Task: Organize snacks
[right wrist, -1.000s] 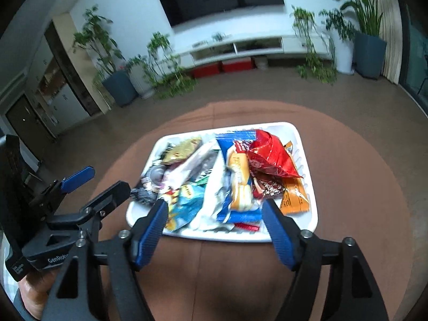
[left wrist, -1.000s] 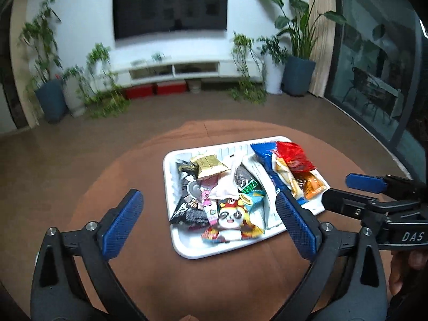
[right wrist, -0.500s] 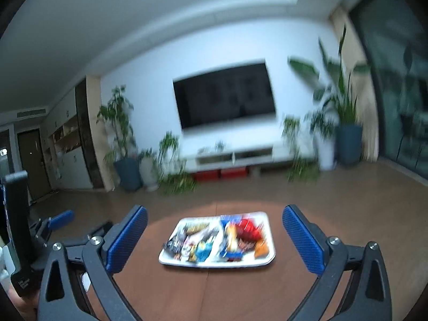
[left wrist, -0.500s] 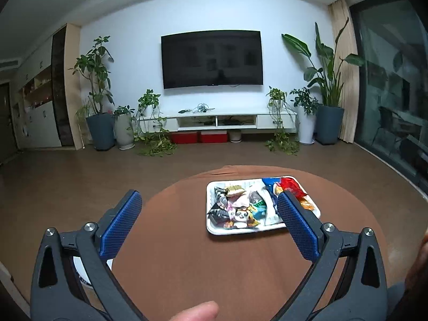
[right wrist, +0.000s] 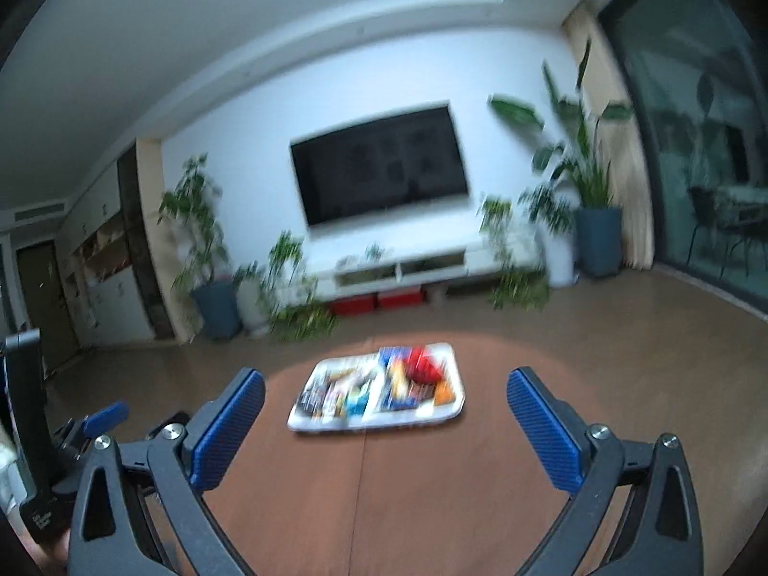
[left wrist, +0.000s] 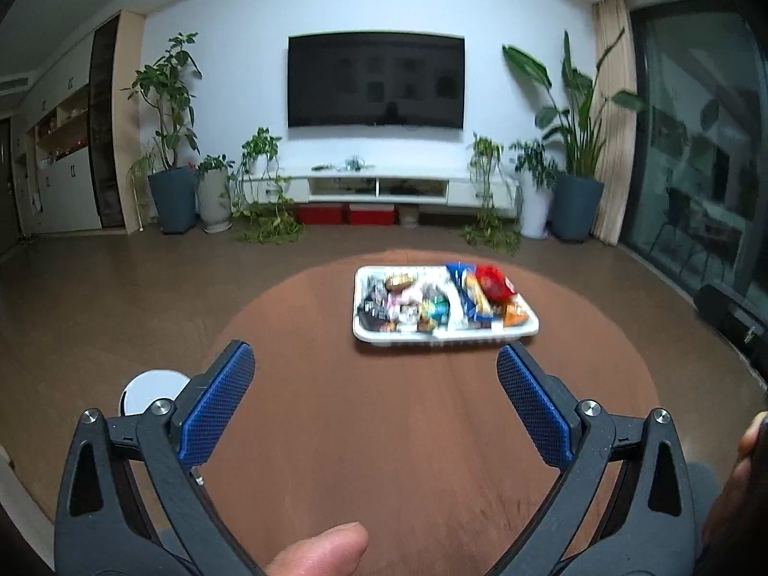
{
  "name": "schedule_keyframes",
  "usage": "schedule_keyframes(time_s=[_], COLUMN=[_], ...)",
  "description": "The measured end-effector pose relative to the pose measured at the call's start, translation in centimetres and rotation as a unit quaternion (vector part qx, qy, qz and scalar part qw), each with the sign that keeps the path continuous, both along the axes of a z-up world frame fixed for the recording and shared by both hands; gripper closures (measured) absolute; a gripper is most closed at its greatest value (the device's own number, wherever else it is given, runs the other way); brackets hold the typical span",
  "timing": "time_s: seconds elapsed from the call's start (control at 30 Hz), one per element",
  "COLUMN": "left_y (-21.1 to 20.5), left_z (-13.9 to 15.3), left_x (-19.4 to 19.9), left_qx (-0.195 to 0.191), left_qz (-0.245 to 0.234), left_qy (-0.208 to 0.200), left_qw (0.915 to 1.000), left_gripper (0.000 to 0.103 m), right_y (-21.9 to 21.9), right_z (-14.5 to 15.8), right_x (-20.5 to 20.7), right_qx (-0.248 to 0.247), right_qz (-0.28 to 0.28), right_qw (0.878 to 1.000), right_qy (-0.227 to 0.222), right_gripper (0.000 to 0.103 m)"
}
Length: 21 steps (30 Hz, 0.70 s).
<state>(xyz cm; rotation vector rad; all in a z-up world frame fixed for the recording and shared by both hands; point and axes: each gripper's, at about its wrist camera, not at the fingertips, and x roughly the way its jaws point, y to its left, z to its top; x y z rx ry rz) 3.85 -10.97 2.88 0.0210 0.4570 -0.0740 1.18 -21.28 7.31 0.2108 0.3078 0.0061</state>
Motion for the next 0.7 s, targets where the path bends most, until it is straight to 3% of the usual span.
schedule_keyframes(time_s=[0.13,0.27,0.7], left_y=[-0.5,-1.1,-0.7], left_z=[-1.4,-2.6,-5.7], left_x=[-0.7,-0.8,1.9], left_qx=[-0.010,0.006,0.007], left_qz=[-0.010,-0.011,0.011], left_qy=[0.032,0.052,0.111], left_qw=[0.9994,0.9986,0.9937], left_gripper=[0.001,0.001,0.001], right_y=[0.9,1.2,1.6], right_z=[-2.3,-3.5,-5.1], right_x=[-0.1,-0.1,0.2], right_qx=[-0.005,-0.008,-0.033], right_qz=[0.006,-0.008,-0.031], right_qw=[0.999,0.998,0.995], right_qy=[0.040,0.060,0.089], right_gripper=[0.000,0.000,0.000])
